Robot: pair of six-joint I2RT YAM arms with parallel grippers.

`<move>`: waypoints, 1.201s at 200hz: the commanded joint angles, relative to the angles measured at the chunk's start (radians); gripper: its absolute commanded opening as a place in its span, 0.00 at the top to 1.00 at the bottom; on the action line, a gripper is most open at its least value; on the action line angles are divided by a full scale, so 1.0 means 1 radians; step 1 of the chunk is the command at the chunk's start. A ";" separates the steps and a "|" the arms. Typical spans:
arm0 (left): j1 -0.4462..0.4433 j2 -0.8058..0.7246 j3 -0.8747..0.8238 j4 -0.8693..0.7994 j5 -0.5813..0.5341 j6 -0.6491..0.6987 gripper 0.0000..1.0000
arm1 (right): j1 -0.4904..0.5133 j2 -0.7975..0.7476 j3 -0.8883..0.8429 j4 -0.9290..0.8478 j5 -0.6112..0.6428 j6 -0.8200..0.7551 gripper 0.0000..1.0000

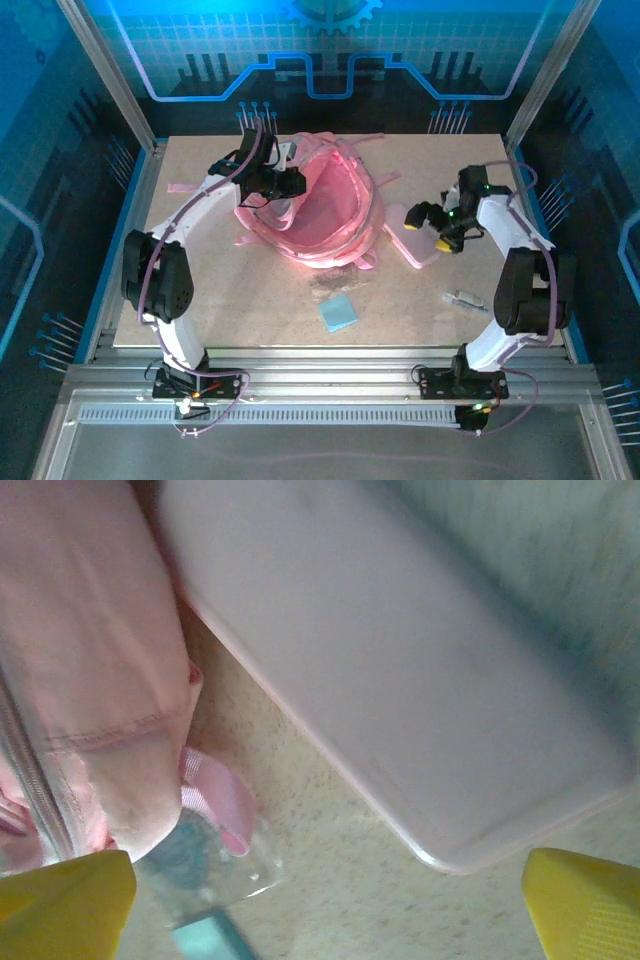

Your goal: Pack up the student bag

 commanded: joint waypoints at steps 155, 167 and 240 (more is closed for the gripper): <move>0.040 0.079 0.141 -0.112 0.096 -0.009 0.91 | 0.255 0.352 0.238 -0.035 0.432 -0.681 0.00; 0.040 0.077 0.141 -0.109 0.096 -0.013 0.91 | 0.256 0.362 0.227 -0.023 0.429 -0.679 0.00; 0.040 0.061 0.167 -0.115 0.106 -0.023 0.91 | 0.233 0.414 0.232 -0.003 0.580 -0.655 0.00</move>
